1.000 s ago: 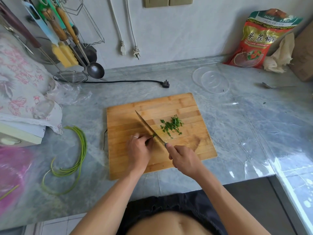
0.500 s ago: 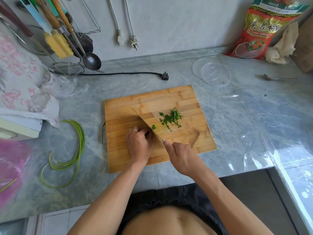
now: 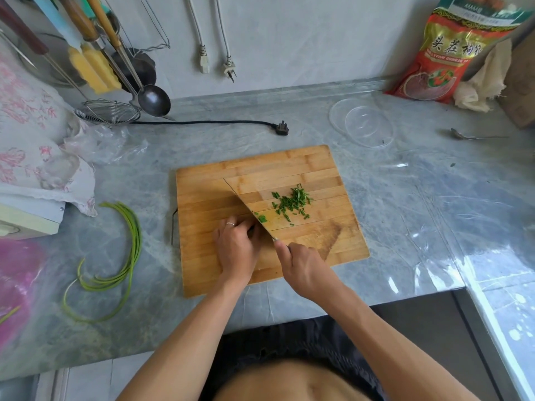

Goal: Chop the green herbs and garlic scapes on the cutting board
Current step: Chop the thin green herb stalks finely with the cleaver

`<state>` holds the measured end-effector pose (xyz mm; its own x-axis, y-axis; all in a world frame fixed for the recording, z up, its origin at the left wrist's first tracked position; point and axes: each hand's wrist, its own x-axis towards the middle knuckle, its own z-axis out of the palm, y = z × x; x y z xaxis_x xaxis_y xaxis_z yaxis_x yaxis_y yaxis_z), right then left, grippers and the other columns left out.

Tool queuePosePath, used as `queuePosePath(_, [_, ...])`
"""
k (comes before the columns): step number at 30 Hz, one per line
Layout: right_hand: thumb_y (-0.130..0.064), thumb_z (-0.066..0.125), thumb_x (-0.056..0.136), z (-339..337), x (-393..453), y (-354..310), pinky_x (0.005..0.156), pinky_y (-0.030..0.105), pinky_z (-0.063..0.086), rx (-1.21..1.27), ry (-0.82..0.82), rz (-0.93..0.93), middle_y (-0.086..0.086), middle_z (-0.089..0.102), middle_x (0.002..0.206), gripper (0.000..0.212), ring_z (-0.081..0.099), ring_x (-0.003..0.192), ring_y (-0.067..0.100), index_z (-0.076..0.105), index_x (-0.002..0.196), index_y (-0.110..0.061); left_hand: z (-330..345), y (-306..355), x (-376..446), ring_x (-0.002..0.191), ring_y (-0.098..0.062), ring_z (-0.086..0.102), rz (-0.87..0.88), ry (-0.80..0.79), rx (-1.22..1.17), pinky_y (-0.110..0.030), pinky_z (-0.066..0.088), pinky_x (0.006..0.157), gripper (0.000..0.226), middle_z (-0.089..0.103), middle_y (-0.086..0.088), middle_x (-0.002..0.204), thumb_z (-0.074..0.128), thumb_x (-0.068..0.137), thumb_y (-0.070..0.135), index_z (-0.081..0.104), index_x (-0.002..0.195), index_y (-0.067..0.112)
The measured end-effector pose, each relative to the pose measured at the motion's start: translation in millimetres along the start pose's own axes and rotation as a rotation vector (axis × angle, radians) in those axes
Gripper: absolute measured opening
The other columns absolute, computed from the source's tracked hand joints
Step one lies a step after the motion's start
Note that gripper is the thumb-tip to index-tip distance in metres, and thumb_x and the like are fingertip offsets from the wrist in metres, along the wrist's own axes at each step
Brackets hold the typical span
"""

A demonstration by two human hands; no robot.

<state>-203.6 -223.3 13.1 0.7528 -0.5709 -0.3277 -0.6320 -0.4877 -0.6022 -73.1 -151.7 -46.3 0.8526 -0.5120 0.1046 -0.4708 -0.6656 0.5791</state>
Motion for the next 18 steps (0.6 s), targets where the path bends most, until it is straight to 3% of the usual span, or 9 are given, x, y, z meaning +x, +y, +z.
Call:
queuePosePath(6, [-0.051,0.015,0.101,-10.8,15.5,-19.5,0.054,0.032,0.034,-0.072,-0.114,0.024,0.002,0.046,0.067,0.059,0.041,0.057,0.017,0.053,0.089,-0.008,1.6,0.9,1.4,0.083,-0.023,0.052,0.012,-0.008,-0.016,-0.037,0.036,0.074,0.012,0.063,0.002,0.078,0.069,0.087,0.028,0.074,0.076,0.027])
queuePosePath(14, [-0.047,0.014,0.102,-16.4,24.1,-27.5,0.062,0.034,0.036,-0.018,-0.08,0.06,0.0,0.043,0.065,0.053,0.048,0.071,0.025,0.05,0.088,-0.01,0.8,3.5,1.3,0.083,-0.023,0.054,0.04,0.015,-0.024,-0.035,0.035,0.076,0.009,0.063,0.003,0.081,0.071,0.086,0.023,0.078,0.088,0.029])
queuePosePath(18, [-0.051,0.015,0.1,-15.3,25.2,-20.6,0.068,0.034,0.038,0.022,-0.04,0.088,0.007,0.052,0.072,0.056,0.05,0.071,0.026,0.051,0.087,-0.01,0.6,2.1,0.2,0.083,-0.025,0.056,0.054,0.018,-0.021,-0.038,0.04,0.076,0.007,0.065,0.003,0.084,0.072,0.084,0.022,0.078,0.087,0.025])
